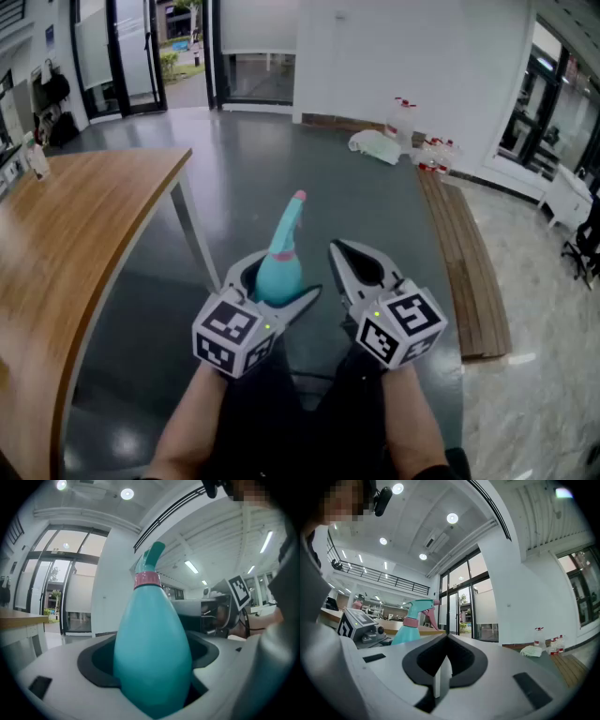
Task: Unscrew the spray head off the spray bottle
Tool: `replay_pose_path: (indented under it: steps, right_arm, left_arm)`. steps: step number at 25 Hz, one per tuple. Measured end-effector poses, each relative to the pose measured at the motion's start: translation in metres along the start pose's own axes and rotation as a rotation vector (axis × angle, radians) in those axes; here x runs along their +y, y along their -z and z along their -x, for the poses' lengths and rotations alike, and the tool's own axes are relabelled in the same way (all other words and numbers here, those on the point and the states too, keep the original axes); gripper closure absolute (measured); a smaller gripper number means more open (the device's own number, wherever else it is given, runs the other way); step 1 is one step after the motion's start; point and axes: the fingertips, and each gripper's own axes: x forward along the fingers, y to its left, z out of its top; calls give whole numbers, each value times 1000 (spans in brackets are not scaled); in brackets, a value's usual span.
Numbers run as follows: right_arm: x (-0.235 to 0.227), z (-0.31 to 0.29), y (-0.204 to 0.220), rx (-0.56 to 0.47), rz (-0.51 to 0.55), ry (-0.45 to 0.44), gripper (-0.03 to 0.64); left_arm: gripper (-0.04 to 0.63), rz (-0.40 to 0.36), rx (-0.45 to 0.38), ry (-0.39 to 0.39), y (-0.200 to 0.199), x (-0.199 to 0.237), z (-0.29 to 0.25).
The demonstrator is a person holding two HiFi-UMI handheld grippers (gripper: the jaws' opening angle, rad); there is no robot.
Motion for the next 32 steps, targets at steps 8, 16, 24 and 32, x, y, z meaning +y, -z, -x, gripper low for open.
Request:
replay_pose_path:
  steps: [8, 16, 24, 32]
  right_arm:
    - [-4, 0, 2, 7, -6, 5, 615]
    - [-4, -1, -2, 5, 4, 12, 615]
    - [-2, -2, -7, 1, 19, -12, 615]
    - [10, -2, -27, -77, -66, -83, 582]
  left_arm:
    - [181, -10, -14, 3, -3, -2, -4]
    - [181, -2, -16, 0, -5, 1, -4]
    - [181, -11, -16, -1, -7, 2, -8]
    - [181, -46, 6, -4, -5, 9, -21]
